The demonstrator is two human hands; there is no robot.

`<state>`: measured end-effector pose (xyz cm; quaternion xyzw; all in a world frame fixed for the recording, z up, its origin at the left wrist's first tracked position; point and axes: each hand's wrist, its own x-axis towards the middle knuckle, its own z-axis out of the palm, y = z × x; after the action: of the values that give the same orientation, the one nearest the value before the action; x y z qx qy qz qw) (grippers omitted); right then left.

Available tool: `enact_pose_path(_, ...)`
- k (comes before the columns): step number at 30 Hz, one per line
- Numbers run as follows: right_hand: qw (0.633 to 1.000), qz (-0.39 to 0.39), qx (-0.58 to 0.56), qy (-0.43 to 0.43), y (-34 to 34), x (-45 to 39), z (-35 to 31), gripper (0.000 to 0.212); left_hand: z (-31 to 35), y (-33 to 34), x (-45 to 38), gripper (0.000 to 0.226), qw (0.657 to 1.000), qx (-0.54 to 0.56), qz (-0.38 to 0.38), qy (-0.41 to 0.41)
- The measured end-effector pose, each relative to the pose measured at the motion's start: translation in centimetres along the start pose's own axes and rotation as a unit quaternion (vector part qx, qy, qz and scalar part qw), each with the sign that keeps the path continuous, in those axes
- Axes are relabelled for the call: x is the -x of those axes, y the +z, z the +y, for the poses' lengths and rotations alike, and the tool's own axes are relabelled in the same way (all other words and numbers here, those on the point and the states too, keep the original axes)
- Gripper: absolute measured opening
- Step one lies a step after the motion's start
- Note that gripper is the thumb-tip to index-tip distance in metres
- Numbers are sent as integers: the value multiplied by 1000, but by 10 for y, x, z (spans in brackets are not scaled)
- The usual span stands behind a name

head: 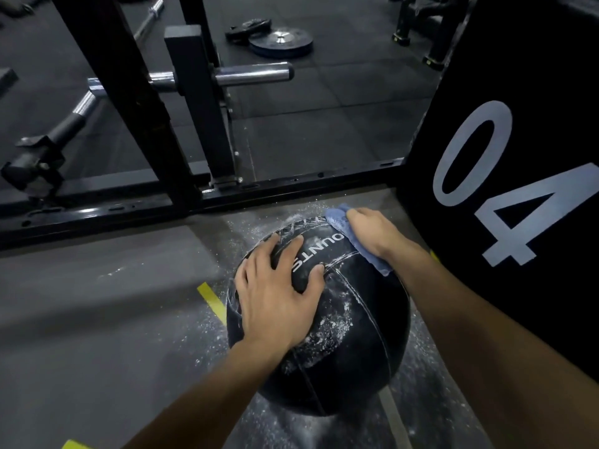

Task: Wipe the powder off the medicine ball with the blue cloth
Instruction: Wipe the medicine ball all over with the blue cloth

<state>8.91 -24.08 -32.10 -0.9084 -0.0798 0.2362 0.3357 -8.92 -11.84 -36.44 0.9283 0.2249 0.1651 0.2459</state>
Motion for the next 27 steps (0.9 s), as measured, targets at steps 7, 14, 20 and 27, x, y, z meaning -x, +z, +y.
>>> enact_pose_path(7,998,32,-14,-49,-3,27,24,65,20,13,-3,63,1000,-9,0,-2)
enact_pose_path(14,977,143,-3,-158,36,104,51,79,20,16,-28,65,1000,-4,-18,-14)
enact_pose_path(20,945,232,57,-222,89,158,72,83,25,10,-61,59,995,2,-94,-32)
enact_pose_path(27,985,165,7,-40,19,82,43,79,40,11,-8,65,995,-63,-62,37)
